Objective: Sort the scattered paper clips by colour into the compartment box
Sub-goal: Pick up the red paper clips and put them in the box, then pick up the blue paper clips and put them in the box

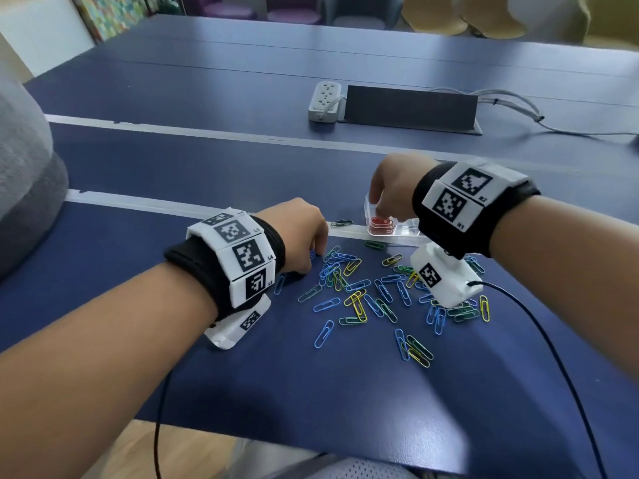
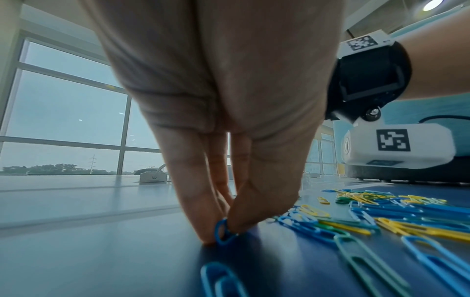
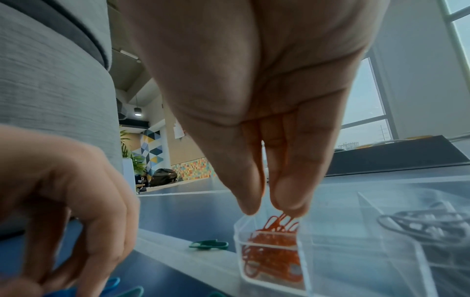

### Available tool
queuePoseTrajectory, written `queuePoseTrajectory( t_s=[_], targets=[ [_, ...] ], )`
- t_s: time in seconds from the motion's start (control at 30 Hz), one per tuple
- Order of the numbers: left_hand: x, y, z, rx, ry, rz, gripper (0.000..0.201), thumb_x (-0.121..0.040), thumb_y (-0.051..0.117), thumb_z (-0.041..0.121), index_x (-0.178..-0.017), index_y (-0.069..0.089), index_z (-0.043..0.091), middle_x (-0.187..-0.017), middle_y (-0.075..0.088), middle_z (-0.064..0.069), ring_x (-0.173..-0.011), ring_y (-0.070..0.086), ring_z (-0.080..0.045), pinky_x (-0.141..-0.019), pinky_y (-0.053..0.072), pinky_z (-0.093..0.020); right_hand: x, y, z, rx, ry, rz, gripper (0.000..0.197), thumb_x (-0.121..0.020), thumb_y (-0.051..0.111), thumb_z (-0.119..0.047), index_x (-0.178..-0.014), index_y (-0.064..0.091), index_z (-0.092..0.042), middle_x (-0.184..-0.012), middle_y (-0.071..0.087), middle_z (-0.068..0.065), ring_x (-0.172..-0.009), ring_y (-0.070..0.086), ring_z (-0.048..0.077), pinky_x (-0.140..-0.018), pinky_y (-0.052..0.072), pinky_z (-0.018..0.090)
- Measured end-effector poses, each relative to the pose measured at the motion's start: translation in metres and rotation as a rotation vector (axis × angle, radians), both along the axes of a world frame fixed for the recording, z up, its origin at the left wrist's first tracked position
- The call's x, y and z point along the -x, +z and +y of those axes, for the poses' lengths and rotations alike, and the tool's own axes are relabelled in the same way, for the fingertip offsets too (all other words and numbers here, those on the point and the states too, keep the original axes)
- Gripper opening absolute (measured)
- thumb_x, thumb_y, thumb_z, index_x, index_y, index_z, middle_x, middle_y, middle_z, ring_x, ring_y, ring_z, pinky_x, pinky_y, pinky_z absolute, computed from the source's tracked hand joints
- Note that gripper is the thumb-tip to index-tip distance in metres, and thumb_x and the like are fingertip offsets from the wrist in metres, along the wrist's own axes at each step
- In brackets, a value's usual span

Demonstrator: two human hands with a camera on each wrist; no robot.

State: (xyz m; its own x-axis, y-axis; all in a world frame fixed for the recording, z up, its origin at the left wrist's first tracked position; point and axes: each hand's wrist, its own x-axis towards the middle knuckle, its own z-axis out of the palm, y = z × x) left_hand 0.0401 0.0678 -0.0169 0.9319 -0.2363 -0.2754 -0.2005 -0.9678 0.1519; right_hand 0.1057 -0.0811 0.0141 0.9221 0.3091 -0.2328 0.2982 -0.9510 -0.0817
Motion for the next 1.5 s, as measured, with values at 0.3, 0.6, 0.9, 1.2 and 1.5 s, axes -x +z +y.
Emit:
queuePoseTrajectory(
  t_s=[0.3,0.6,0.9,1.2,1.5],
  targets=[
    [0.001,0.002,0.0,0.028,0.046,0.012,0.021,-0.078,0.063,0.015,-0.096,0.072,0.021,-0.072,0.055,0.011,-0.075,0.054,-0.012,-0.069,0.044,-0.021,0.002,-0.001,-0.009,-0.011,0.027,-0.058,0.028,-0.09,0.049,-0.01,-0.11,0.069,-0.007,-0.113,0.067,0.012,-0.104,0.062,0.031,-0.091,0.052,0.036],
    [0.004,0.0,-0.003,0.074,0.077,-0.012,0.022,-0.077,0.066,0.01,-0.093,0.07,0.024,-0.08,0.061,0.011,-0.082,0.06,-0.012,-0.054,0.038,-0.016,0.012,-0.009,-0.019,-0.117,0.124,-0.075,0.03,-0.084,0.052,-0.007,-0.102,0.073,-0.018,-0.108,0.071,0.005,-0.102,0.063,0.027,-0.088,0.048,0.028],
    [0.004,-0.002,0.003,0.38,0.183,0.13,0.025,-0.081,0.06,0.001,-0.097,0.07,0.017,-0.066,0.059,0.005,-0.059,0.056,-0.008,-0.071,0.05,-0.024,0.061,-0.022,-0.013,-0.084,0.383,0.098,0.022,-0.081,0.063,-0.018,-0.098,0.076,-0.022,-0.09,0.074,0.0,-0.089,0.065,0.021,-0.082,0.052,0.027],
    [0.014,-0.004,0.015,1.262,0.691,0.395,0.028,-0.088,0.032,-0.002,-0.07,0.052,0.009,-0.068,0.047,-0.005,-0.052,0.052,-0.014,-0.045,0.052,-0.021,0.062,-0.028,-0.018,-0.104,0.402,0.078,0.016,-0.079,0.058,-0.018,-0.085,0.073,-0.016,-0.073,0.065,-0.002,-0.074,0.062,0.02,-0.069,0.051,0.024],
    [0.024,-0.004,0.027,0.273,0.341,0.166,0.022,-0.076,0.073,0.04,-0.074,0.062,0.02,-0.052,0.043,0.01,-0.047,0.038,-0.007,-0.047,0.03,-0.021,0.064,-0.029,-0.014,-0.079,0.435,0.044,0.019,-0.081,0.056,-0.017,-0.085,0.074,-0.014,-0.072,0.065,0.0,-0.069,0.056,0.019,-0.069,0.053,0.025]
  ],
)
